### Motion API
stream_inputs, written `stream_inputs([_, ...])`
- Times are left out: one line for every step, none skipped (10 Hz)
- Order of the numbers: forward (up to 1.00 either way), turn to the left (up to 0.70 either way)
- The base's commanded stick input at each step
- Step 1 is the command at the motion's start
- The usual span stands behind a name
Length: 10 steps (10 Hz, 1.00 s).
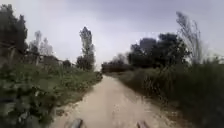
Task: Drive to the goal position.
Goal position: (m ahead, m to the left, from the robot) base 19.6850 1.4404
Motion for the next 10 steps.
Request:
stream_inputs([0.85,0.00])
stream_inputs([0.85,0.00])
stream_inputs([0.85,0.00])
stream_inputs([0.85,0.00])
stream_inputs([0.85,0.00])
stream_inputs([0.85,0.00])
stream_inputs([0.85,0.00])
stream_inputs([0.85,0.00])
stream_inputs([0.85,0.00])
stream_inputs([0.85,0.00])
